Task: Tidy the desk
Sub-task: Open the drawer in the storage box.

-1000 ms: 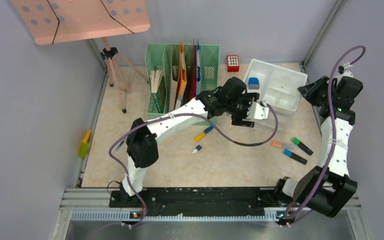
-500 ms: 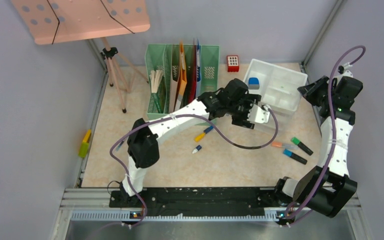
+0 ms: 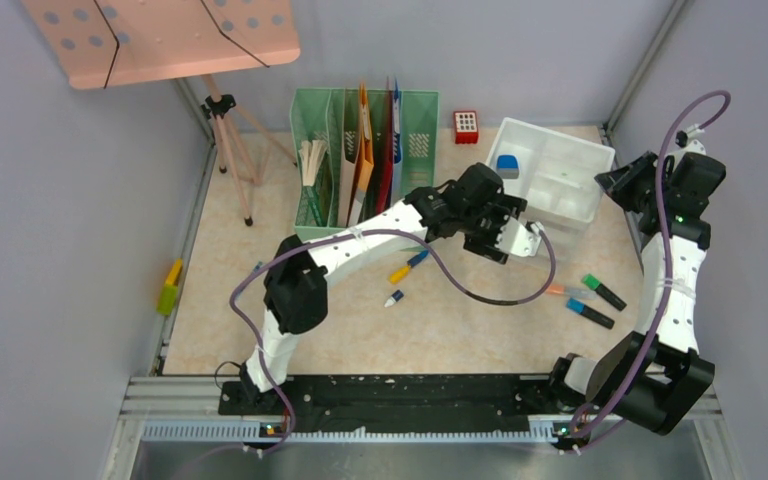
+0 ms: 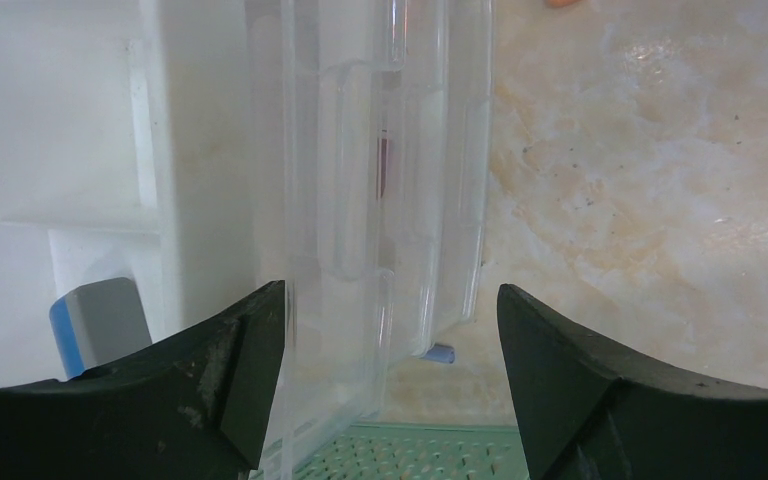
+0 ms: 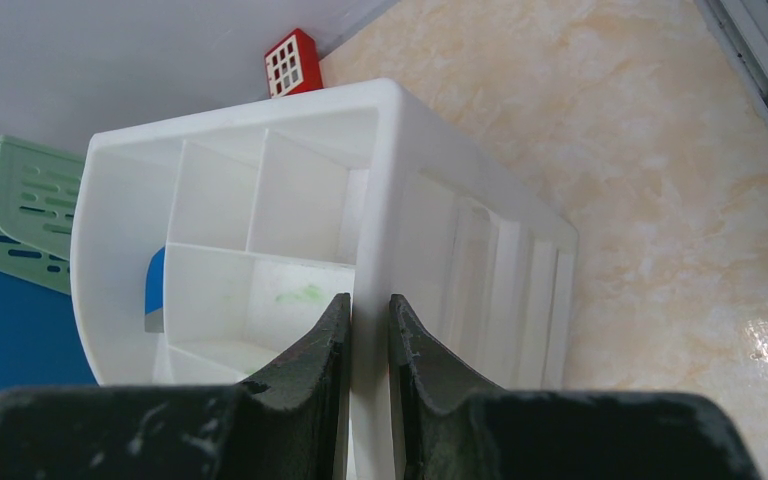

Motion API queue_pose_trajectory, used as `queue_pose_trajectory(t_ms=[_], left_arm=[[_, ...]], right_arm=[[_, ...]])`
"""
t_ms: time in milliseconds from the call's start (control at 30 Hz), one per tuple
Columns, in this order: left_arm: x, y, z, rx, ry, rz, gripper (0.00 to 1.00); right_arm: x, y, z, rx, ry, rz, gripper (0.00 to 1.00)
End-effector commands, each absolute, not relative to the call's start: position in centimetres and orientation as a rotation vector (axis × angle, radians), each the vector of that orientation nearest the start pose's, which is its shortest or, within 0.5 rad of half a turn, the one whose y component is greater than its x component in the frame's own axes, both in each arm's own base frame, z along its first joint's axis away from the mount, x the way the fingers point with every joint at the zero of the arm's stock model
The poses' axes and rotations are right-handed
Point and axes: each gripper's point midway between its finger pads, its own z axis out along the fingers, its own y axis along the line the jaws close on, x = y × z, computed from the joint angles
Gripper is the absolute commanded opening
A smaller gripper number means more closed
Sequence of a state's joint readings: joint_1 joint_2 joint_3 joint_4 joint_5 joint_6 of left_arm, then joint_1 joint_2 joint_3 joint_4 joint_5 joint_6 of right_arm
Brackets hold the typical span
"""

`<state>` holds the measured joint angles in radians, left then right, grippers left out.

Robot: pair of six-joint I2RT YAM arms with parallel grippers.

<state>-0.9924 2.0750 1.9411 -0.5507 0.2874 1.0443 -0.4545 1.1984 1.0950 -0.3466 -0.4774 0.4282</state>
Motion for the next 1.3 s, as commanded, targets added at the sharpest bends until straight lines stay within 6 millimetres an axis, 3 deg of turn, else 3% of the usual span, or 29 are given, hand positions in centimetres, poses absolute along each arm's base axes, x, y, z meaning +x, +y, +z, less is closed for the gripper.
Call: queue_pose_trajectory(t_ms=[0,200,400,867,1033,1267], left_arm=[[30.0,-49.6,19.8,2.010,1.018,-0.295,0.80],[28.8,-49.5,20.2,2.040,1.012,-0.320,0.77],[26.7,-49.1,20.5,2.077,1.026,-0.377,0.65],[23.8,-47.6,21.3,2.098,1.049,-0.443,0.55],[23.4,-47.7,21.6,2.084,1.062,-0.456,0.55],[24.5,-49.2,23.4,1.959,1.100,-0.458,0.67]], right_arm=[[36.0,-6.9,25.1,0.559,1.979,0.457,0.00],[36.1,-7.1,25.2,0.559,1.975,0.448,0.00],[36.3,-7.3,25.6,0.571,1.955,0.442,0.00],[37.2,-7.8,26.4,0.570,1.936,0.434,0.00],[37.7,-8.1,26.4,0.571,1.929,0.430,0.00],[38.7,-8.4,26.5,0.560,1.926,0.440,0.00]])
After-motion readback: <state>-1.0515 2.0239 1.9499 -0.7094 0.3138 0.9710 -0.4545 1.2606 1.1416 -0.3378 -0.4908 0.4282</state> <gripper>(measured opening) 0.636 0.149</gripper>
